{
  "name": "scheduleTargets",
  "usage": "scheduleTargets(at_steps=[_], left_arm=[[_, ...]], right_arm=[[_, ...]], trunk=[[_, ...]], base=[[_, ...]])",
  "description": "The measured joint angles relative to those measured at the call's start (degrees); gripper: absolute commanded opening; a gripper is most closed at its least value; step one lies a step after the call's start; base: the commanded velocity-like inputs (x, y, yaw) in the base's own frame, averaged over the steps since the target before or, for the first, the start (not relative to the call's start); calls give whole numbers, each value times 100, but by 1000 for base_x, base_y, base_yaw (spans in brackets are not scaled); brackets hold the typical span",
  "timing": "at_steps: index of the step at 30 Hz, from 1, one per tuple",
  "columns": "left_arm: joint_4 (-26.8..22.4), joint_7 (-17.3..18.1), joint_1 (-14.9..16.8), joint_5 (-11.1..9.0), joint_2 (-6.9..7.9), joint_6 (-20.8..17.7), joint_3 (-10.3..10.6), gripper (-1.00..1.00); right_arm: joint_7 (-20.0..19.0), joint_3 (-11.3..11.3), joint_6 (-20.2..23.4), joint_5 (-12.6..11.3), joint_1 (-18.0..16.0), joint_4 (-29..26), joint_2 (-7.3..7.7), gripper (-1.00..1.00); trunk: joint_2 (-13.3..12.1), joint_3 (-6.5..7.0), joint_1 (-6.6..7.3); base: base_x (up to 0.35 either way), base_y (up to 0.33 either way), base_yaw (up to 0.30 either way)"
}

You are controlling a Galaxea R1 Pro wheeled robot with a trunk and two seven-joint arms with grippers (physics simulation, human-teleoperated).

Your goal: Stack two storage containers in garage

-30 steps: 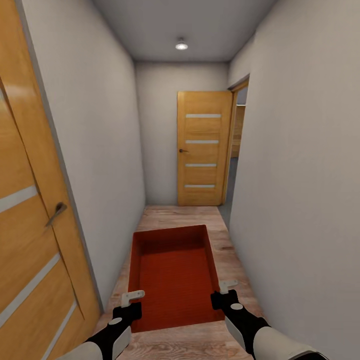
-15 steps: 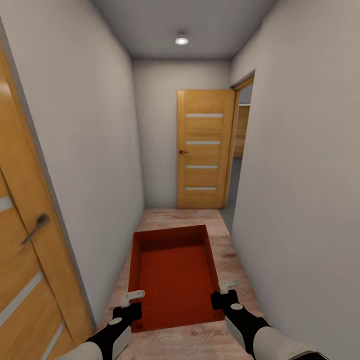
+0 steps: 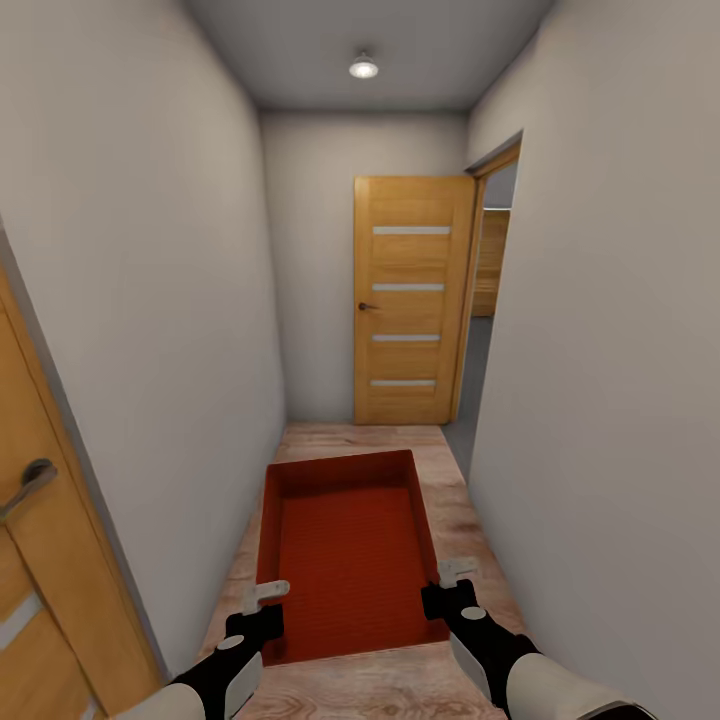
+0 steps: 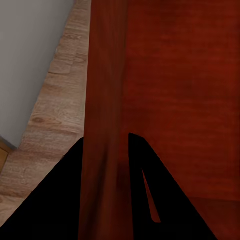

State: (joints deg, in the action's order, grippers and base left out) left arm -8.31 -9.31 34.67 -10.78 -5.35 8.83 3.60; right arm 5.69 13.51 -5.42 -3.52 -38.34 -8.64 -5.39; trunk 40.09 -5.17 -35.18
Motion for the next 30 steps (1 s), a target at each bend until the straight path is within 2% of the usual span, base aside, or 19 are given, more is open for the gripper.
scheduleTargets(at_steps=[30], left_arm=[[3, 0, 0, -1, 0, -8, 2, -100]], right_arm=[[0, 3, 4, -6, 0, 8, -1, -100]], trunk=[[1, 0, -1]], base=[[323, 0, 0]])
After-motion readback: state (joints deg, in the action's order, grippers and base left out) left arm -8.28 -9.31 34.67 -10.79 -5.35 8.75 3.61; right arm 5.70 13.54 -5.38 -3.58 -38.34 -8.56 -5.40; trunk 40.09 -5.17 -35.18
